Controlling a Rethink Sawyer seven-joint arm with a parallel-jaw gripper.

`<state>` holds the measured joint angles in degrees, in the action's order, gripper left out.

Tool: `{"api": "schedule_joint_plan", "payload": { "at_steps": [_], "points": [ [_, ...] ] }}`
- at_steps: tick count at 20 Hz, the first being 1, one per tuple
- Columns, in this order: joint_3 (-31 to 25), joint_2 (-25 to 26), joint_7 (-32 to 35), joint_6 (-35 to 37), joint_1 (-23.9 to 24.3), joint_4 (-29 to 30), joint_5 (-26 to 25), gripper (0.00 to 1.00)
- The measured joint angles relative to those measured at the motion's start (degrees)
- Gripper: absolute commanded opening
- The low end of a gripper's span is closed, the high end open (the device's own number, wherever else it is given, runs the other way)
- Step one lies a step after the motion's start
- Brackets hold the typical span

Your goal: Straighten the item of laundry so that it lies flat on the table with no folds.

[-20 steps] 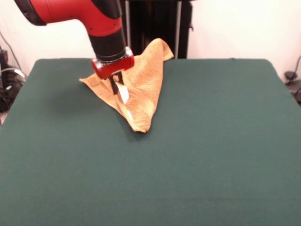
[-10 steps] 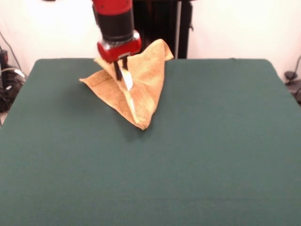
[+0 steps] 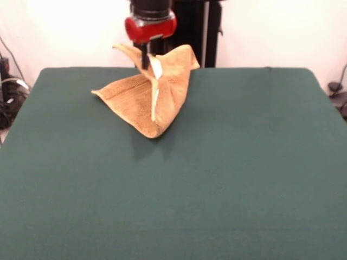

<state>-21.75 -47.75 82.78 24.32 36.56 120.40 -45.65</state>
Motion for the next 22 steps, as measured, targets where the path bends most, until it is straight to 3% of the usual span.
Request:
{"api": "schedule_joint_plan", "payload": {
  "at_steps": [6,12,22],
  "points": [
    [8.2,-1.1,2.7,-8.2,-8.4,2.2,1.2,0.0],
    [18.3,1.4,8.8,-17.8,-18.6,2.3,4.4,0.0],
    [25.3,7.3,14.3,-26.1,-24.8,2.4,10.2,0.0]
  ]
}}
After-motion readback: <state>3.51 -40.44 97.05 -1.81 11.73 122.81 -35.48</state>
